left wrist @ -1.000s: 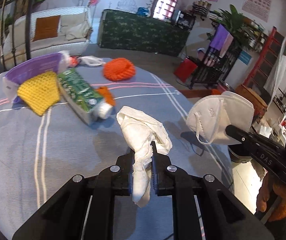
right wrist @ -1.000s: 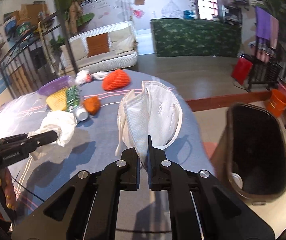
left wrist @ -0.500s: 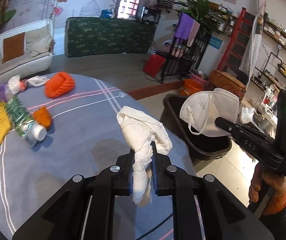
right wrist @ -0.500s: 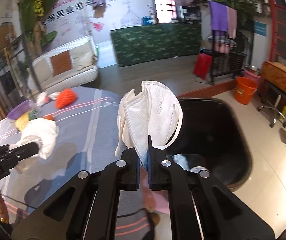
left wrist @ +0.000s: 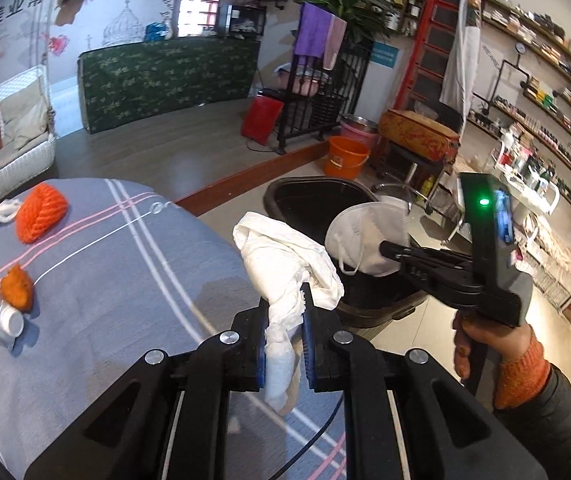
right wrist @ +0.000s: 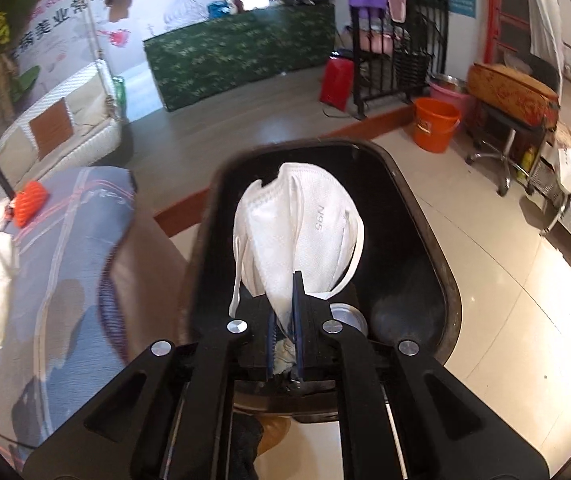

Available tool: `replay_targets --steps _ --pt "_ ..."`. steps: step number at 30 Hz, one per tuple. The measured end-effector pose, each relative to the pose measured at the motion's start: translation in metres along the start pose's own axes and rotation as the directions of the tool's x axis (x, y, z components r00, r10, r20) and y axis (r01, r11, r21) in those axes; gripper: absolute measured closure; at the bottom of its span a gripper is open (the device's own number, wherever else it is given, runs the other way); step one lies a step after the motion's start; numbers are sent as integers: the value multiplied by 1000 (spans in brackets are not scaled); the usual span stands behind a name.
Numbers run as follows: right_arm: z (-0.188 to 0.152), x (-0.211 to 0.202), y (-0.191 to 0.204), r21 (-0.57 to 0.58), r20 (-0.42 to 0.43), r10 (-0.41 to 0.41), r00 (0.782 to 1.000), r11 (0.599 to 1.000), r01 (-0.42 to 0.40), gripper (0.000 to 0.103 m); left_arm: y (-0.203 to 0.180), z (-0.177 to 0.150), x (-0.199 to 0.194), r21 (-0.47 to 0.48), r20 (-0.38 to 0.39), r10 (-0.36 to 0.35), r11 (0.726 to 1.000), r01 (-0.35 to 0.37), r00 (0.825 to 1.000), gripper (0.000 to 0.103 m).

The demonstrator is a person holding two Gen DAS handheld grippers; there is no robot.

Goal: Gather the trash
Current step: 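Carry the mask to the bin and open the right tool while the left tool holds the tissue, then lower the white tissue into the bin and open the left tool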

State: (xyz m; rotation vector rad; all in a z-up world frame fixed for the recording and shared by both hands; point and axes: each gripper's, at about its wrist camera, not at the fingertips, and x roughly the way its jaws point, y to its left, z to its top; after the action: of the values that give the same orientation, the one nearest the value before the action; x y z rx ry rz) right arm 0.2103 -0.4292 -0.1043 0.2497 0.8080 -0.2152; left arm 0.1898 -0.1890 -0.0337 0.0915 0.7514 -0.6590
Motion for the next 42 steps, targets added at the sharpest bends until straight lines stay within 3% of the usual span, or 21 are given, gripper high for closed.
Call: replay_targets --steps 2,3,4,10,24,34,37,39,42 --pt "-2 4 -2 11 1 -7 1000 1000 7 71 -4 0 5 20 -9 -3 1000 3 1000 89" --pt "-2 5 -3 15 3 -11 1000 1000 11 50 -6 0 7 25 -15 -7 1000 7 1000 89" --pt "-4 4 -6 25 15 -26 1000 999 26 39 -10 1 9 27 -21 -12 1000 12 1000 89" --pt "-10 -21 -17 69 89 -37 995 997 31 39 -20 8 25 57 -42 -29 998 31 999 89" --pt "-30 -64 -44 137 124 -91 988 988 74 38 -48 30 83 79 -137 -86 992 97 987 89" --pt "-39 -78 -58 176 134 -128 983 979 103 38 -71 36 116 143 -198 -61 986 91 978 87" --pt "-42 -78 -65 189 126 -136 983 976 110 38 -75 37 123 155 -220 -53 984 88 974 76" --pt "-45 -77 -69 201 118 -139 983 973 113 38 -76 39 125 161 -220 -44 984 81 974 53" --pt "-46 -77 -72 212 118 -142 983 970 115 38 -77 42 124 163 -198 -54 983 88 979 35"
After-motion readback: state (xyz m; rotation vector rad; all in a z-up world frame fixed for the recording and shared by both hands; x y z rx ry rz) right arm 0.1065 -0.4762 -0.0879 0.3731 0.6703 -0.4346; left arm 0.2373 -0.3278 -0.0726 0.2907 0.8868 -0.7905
